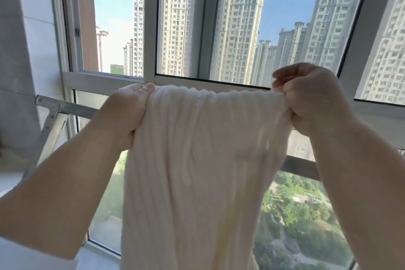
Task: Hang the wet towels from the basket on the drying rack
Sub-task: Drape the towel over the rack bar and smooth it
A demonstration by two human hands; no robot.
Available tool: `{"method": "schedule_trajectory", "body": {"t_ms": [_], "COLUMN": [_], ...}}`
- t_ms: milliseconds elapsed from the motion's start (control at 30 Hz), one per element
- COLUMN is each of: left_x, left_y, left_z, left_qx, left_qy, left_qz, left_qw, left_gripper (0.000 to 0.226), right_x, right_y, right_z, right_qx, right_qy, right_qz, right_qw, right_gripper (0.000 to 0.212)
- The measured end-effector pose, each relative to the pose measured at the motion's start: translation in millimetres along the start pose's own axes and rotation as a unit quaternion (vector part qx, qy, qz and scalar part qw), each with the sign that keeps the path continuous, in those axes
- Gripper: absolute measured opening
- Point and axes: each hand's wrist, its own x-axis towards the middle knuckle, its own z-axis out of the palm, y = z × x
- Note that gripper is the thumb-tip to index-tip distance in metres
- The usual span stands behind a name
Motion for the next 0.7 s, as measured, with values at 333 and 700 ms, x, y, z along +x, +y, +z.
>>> {"method": "schedule_trajectory", "body": {"t_ms": [333,700], "left_x": [-10,-39], "left_y": [11,17], "left_z": [32,54], "left_qx": [0.239,-0.165], "left_qy": [-0.065,-0.306], "left_qz": [0.044,-0.010], "left_qw": [0.968,0.937], "left_gripper": [0.047,0.046], "right_x": [-8,-36], "right_y": [-14,-2], "right_z": [-44,-14], "right_qx": [-0.273,-0.328], "right_qy": [-0.102,-0.245], "right_qz": [-0.016,-0.082], "right_qw": [0.956,0.909], "right_gripper": [0.020,0.006]}}
